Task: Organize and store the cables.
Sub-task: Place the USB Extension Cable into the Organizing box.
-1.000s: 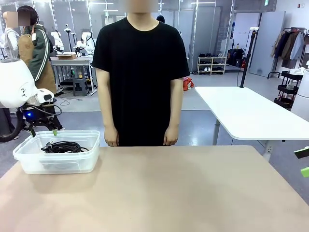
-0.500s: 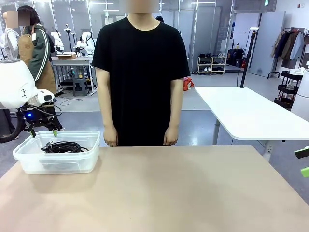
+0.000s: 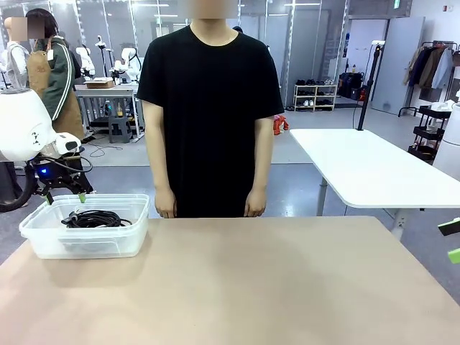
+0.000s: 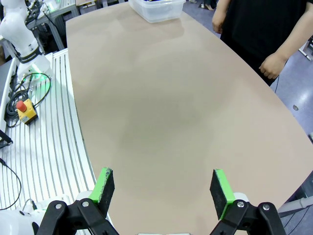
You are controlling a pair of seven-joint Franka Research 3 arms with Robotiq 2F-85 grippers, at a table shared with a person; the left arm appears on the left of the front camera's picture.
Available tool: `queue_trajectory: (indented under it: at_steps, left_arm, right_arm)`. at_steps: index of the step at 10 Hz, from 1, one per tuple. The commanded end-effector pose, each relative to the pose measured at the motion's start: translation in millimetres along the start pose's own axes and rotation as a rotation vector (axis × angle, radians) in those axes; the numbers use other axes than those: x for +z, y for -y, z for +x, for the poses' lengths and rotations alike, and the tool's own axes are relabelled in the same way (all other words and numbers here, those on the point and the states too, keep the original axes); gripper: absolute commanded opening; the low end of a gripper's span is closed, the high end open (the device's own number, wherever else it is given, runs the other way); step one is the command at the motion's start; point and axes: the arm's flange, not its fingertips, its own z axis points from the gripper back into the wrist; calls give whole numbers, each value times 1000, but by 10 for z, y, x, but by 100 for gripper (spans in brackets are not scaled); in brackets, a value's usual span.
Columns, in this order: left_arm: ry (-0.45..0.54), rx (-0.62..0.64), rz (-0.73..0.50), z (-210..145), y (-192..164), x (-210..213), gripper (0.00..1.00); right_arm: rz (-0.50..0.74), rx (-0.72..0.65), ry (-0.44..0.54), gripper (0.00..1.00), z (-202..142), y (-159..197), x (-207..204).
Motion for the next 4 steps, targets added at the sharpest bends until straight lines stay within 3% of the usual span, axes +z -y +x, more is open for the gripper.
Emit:
queue_trajectory:
  at_steps: [1,4]
  left_arm:
    - [-2,1,1,-1,-5,-12,100]
    - [-2,1,1,-1,-5,-12,100]
  right_arm:
    - [1,16,18,100,-16,5,-7]
    - [1,16,18,100,-16,5,-7]
